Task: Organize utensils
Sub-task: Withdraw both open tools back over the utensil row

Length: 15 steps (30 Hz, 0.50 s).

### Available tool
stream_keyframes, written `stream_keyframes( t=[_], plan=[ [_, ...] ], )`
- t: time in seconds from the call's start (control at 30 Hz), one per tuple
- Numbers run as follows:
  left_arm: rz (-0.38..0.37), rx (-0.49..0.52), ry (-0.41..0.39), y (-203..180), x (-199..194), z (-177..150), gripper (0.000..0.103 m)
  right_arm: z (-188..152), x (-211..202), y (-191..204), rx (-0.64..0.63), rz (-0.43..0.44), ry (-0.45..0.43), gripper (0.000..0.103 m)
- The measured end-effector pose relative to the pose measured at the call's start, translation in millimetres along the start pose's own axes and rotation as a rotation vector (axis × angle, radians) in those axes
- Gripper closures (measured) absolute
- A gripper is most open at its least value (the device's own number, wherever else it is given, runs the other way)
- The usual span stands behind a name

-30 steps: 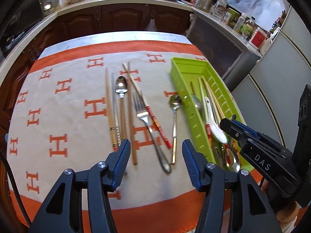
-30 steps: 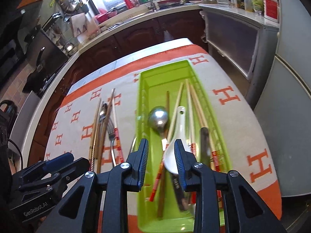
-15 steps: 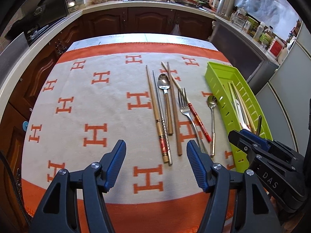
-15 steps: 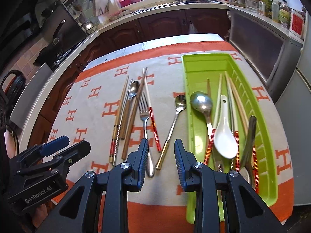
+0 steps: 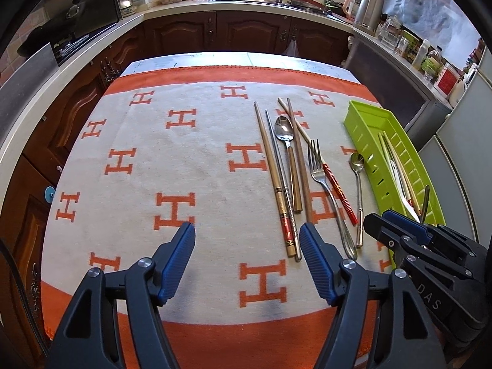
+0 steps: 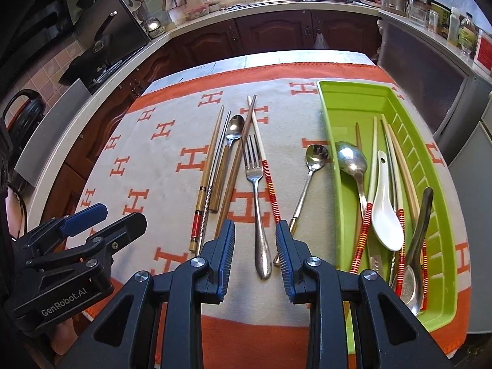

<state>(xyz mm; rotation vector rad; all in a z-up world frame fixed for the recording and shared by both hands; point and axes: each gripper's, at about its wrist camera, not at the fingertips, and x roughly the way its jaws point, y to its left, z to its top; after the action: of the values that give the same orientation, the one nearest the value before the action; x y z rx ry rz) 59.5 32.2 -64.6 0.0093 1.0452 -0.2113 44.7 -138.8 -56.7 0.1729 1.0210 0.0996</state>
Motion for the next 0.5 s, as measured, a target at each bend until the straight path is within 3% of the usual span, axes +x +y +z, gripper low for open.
stream_keyframes(
  t=[0.5],
  plan=[
    [0.005, -0.043, 0.04, 17, 24, 5, 0.034, 6, 28, 7, -0.011, 0.0, 0.037, 0.075]
  ],
)
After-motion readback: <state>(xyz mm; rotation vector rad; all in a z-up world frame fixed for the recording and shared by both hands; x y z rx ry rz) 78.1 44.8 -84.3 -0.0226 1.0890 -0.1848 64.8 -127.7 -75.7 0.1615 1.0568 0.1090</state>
